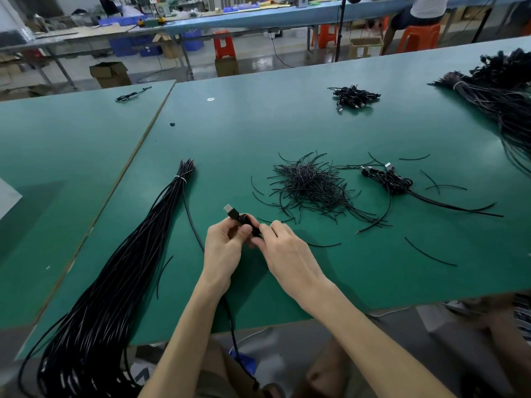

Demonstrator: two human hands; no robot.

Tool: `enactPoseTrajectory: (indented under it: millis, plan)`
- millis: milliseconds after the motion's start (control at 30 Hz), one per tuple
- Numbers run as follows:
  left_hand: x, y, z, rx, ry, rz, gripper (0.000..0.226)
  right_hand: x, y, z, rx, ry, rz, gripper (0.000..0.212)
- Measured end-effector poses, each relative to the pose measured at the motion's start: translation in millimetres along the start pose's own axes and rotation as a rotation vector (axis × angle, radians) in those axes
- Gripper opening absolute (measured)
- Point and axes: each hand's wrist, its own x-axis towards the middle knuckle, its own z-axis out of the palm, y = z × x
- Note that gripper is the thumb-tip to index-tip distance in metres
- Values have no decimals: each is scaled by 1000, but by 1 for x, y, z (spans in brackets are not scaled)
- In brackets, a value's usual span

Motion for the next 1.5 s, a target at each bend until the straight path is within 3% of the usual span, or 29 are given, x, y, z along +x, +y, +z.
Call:
enactPoseTrajectory:
  millis: [333,600,833,1100,1333,1500]
  plan:
    - [-3,5,2,-18,-48,55,30,2,4,-6,204,-3,23,27]
    - [-2,3,0,-60,-74,26,35,-1,0,-7,99,-37,-9,26]
    - [-2,1,-1,-80,-55,8,24,-1,-1,-10,175,-66,33,29]
    - [-2,3,0,-192,-115,-7,12,2,8,-12,471,-84,114,24]
    - [2,1,-3,-175,-173,-69,13,2,9,-11,447,-80,123,24]
    - [4,-1,-2,-96,-191,-49,41,1,10,-12,437,-81,142,27]
